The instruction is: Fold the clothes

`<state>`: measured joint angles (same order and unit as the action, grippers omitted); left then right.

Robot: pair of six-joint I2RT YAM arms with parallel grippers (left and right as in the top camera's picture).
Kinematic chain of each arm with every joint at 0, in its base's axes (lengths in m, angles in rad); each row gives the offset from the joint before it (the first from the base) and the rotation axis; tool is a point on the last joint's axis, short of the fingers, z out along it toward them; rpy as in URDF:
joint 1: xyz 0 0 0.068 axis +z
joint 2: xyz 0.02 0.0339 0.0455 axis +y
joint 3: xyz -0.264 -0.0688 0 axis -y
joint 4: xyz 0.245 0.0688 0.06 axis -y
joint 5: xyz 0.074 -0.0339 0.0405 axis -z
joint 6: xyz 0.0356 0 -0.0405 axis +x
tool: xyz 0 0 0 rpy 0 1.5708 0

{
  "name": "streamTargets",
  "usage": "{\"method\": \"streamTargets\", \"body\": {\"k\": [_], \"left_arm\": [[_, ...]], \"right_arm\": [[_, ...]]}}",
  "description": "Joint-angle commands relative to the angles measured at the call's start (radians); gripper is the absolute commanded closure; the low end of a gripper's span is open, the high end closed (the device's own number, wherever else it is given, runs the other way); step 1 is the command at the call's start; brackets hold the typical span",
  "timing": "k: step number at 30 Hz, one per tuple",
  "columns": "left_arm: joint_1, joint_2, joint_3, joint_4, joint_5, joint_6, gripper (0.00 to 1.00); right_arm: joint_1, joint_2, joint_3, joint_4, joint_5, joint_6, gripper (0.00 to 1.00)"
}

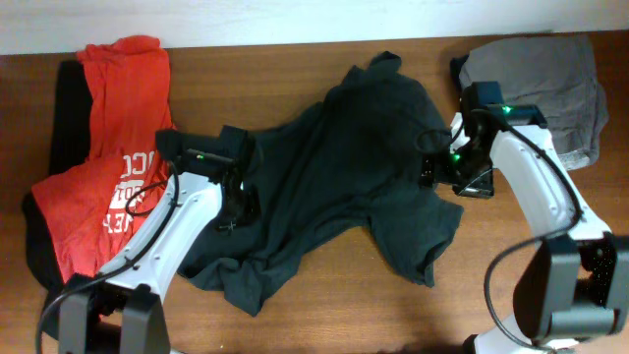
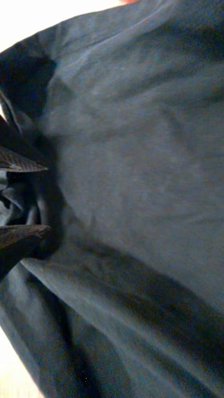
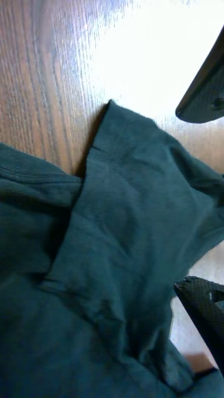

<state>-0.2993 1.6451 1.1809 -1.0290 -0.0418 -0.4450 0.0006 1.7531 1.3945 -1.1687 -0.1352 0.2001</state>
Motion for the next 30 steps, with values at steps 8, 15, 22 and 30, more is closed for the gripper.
{"method": "streamTargets", "body": {"k": [8, 15, 22, 30], "left_arm": [[0.072, -0.069, 0.027, 0.228, -0.007, 0.032, 0.64], [0.080, -0.068, 0.027, 0.399, -0.016, 0.136, 0.58], [0.080, -0.068, 0.027, 0.472, -0.061, 0.152, 0.57], [0.080, -0.067, 0.027, 0.475, -0.060, 0.156, 0.57]], "right_arm": [[-0.001, 0.117, -0.003, 0.040, -0.011, -0.071, 0.32], [-0.001, 0.159, -0.011, 0.135, -0.011, -0.096, 0.33], [-0.001, 0.203, -0.035, 0.214, -0.011, -0.096, 0.49], [-0.001, 0.240, -0.065, 0.259, -0.011, -0.096, 0.75]]}}
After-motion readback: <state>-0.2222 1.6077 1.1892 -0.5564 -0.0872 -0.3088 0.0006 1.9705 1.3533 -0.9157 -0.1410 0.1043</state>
